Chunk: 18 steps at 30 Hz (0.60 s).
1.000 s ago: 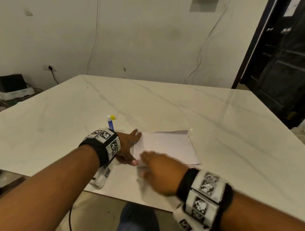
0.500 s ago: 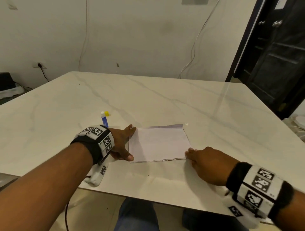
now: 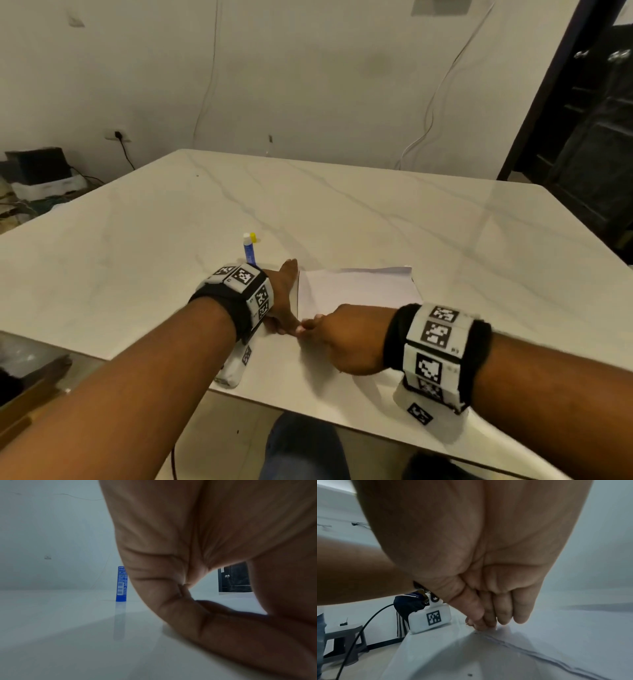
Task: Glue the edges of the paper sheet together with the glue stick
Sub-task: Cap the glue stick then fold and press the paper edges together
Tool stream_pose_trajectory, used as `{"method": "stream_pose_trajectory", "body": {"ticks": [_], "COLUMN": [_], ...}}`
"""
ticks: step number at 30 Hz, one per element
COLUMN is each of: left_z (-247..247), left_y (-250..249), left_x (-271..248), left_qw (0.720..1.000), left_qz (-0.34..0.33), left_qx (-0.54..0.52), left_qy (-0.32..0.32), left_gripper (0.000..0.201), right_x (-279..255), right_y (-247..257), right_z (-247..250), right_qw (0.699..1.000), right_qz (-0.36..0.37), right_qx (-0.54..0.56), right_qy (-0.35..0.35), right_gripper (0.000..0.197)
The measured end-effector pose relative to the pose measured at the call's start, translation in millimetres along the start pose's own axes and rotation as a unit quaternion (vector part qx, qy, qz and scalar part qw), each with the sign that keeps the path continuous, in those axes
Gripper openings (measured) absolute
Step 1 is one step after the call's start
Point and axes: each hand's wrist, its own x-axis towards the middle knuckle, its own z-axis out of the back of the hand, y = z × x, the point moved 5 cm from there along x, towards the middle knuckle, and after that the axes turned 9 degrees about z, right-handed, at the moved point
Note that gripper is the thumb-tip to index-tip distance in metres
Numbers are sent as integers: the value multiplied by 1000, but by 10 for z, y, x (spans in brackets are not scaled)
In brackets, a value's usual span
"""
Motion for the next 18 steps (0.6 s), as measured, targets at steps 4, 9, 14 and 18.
{"method": "stream_pose_trajectory", "body": {"ticks": [4, 9, 14, 18], "left_z": [4, -15, -6, -25], "left_y": [-17, -71, -86, -43], "left_x": [18, -90, -97, -75], "left_qw": [1000, 1000, 1000, 999], "left_qz": [-2, -17, -25, -36], "left_qx": [17, -6, -17, -23], "left_qy": [-12, 11, 6, 18], "left_gripper": [151, 142, 132, 134], "right_x": [-63, -46, 220, 472], "right_y": [25, -10, -113, -319], "right_z": [-40, -30, 183, 346], "right_qw": [999, 996, 997, 995], "right_qz": [-12, -45, -55, -86], "right_qx": [42, 64, 46, 35], "right_qy": [-5, -40, -26, -37], "right_gripper": [57, 57, 56, 69]}}
